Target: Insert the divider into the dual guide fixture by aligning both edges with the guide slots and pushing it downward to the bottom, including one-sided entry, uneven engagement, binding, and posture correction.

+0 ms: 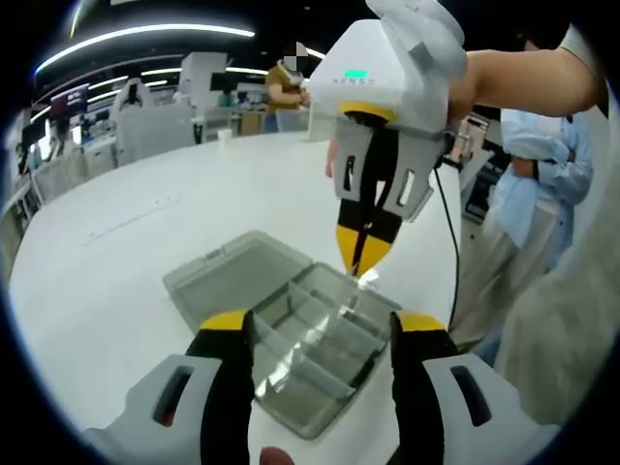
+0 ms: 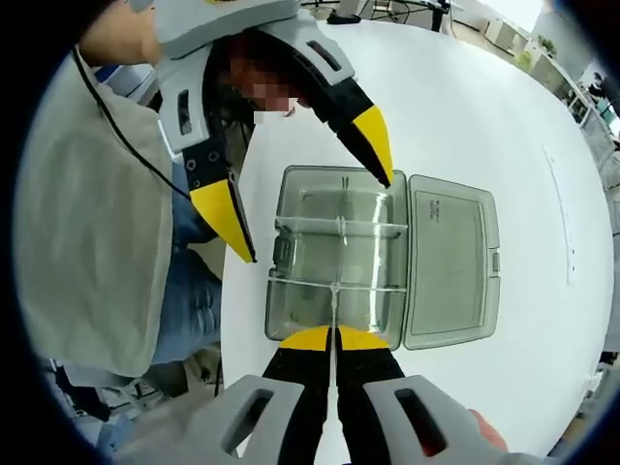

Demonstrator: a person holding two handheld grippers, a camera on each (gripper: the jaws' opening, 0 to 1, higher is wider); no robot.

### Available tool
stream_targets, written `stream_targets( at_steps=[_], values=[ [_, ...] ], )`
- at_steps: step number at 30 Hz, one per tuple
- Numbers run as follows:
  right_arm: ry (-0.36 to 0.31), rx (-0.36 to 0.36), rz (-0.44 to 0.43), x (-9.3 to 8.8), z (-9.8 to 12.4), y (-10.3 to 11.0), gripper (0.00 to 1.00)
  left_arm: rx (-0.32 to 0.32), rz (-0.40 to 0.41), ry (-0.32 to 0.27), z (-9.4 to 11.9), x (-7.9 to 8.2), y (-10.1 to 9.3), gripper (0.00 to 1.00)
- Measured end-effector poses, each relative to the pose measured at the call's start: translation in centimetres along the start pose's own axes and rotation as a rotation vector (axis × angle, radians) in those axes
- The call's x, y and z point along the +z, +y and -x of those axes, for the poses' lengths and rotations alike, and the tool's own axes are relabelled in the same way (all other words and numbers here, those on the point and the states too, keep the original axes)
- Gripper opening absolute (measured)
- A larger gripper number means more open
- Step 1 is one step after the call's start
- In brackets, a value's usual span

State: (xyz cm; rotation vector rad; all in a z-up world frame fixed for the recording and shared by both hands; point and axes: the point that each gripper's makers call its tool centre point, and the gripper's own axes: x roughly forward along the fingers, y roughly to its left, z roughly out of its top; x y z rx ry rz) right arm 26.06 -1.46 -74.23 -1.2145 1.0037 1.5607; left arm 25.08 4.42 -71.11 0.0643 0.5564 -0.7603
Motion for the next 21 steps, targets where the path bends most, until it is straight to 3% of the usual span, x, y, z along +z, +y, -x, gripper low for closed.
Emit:
stream_targets(
  at_steps=[21],
  values=[
    [0.008, 0.014, -0.022, 0.12, -0.76, -0.03, 0.00, 0.005, 0.001, 0.000, 0.23, 0.11, 0.25, 0.55]
  ],
)
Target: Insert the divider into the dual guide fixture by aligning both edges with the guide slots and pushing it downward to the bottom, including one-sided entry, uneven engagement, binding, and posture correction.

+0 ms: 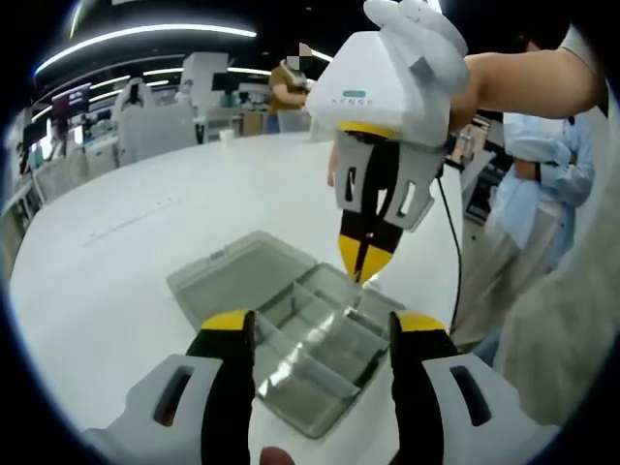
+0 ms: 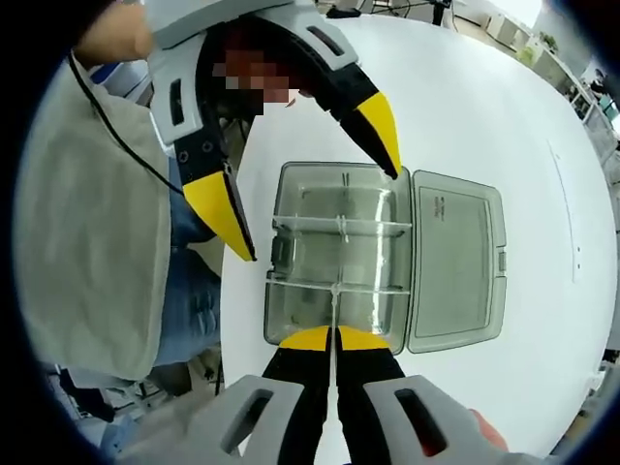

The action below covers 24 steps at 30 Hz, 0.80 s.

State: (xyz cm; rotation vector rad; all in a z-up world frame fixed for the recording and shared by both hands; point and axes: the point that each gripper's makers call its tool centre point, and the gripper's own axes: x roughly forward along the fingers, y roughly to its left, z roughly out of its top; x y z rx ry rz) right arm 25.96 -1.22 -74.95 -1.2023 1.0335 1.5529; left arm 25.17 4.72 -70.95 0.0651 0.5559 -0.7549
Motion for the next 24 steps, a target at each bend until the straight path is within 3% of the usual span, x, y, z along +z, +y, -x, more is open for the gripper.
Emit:
stream_targets(
  at_steps=[24],
  values=[
    [0.005, 0.010, -0.012, -0.06, -0.82, 0.02, 0.00, 0.010, 0.005, -0.002, 0.36, -0.31, 0.13, 0.54]
  ],
)
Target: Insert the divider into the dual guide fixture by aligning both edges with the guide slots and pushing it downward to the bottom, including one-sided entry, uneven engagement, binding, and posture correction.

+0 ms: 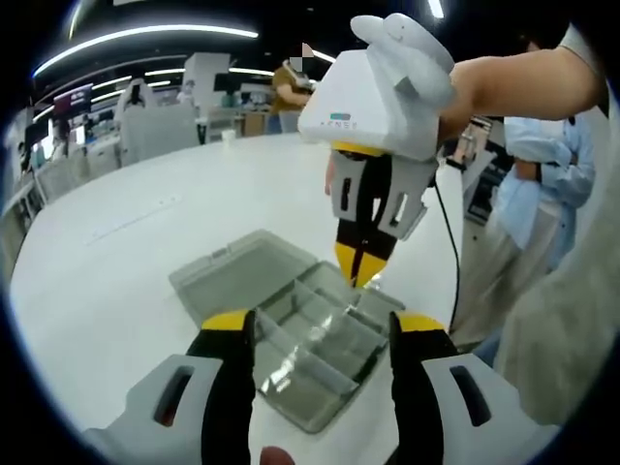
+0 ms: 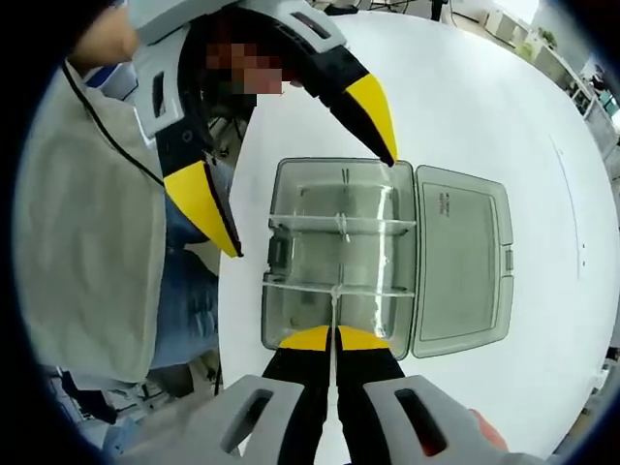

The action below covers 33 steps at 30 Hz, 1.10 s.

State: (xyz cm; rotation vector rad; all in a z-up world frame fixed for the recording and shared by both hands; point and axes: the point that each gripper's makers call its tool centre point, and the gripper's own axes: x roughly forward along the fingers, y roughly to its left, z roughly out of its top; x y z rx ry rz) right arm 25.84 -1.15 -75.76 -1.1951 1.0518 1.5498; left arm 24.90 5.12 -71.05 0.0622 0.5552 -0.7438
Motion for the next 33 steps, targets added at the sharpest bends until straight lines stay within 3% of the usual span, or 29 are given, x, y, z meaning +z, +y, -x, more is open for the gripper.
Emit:
stream_targets(
  at_steps=[33],
  values=[
    [0.005, 0.012, 0.016, -0.2, -1.6, 0.0, 0.00, 0.011, 0.002, 0.009, 0.4, -0.3, -0.1, 0.55]
  ],
)
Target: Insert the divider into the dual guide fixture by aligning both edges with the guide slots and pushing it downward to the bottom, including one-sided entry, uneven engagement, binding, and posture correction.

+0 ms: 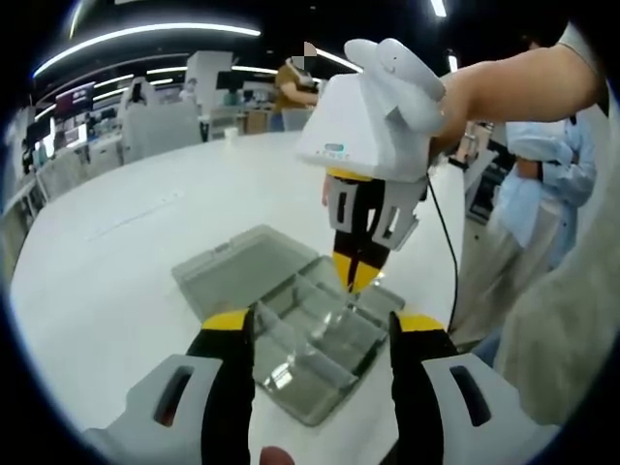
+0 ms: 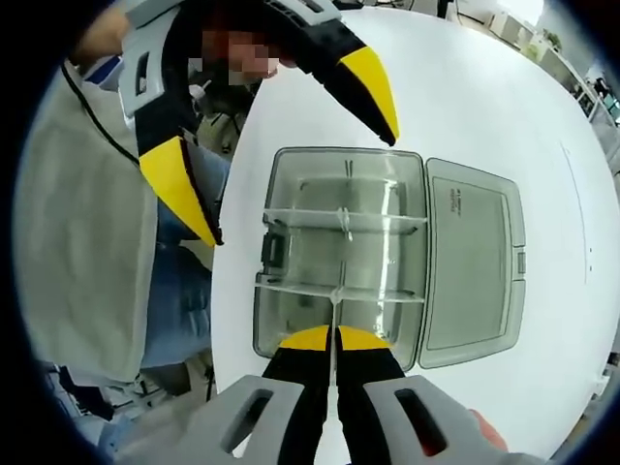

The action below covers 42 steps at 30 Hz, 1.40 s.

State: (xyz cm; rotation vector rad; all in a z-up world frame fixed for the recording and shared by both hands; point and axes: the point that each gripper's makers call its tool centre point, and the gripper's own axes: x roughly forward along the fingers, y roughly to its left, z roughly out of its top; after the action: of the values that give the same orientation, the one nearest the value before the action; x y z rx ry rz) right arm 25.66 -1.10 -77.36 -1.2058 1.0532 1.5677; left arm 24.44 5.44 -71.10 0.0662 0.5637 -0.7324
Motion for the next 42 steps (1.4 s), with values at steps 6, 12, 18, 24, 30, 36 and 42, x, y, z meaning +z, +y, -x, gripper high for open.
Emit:
stream_targets(
  at_steps=[6, 12, 18, 24, 30, 36, 42],
  values=[
    [0.004, 0.003, 0.003, 0.0, -0.4, 0.0, 0.00, 0.003, 0.001, 0.002, 0.0, -0.1, 0.3, 0.55],
    [0.000, 0.005, -0.006, 0.0, -0.6, 0.1, 0.00, 0.003, 0.002, 0.006, 0.1, -0.2, 0.4, 0.55],
    [-0.001, 0.002, -0.010, 0.0, -0.8, 0.1, 0.00, 0.003, 0.001, 0.009, 0.2, -0.2, 0.3, 0.54],
    [-0.007, 0.004, -0.014, -0.1, -0.9, -0.1, 0.00, 0.003, 0.000, 0.012, 0.1, -0.1, 0.3, 0.54],
    [-0.009, -0.001, -0.019, -0.2, -1.0, -0.2, 0.00, 0.004, 0.003, 0.012, -0.1, -0.1, 0.4, 0.54],
    [-0.005, -0.006, -0.015, -0.1, -1.0, -0.1, 0.00, 0.007, 0.006, 0.012, -0.1, -0.1, 0.5, 0.54],
    [0.003, -0.011, -0.015, 0.0, -1.0, 0.1, 0.00, 0.010, 0.007, 0.016, 0.0, -0.3, 0.6, 0.54]
  ],
)
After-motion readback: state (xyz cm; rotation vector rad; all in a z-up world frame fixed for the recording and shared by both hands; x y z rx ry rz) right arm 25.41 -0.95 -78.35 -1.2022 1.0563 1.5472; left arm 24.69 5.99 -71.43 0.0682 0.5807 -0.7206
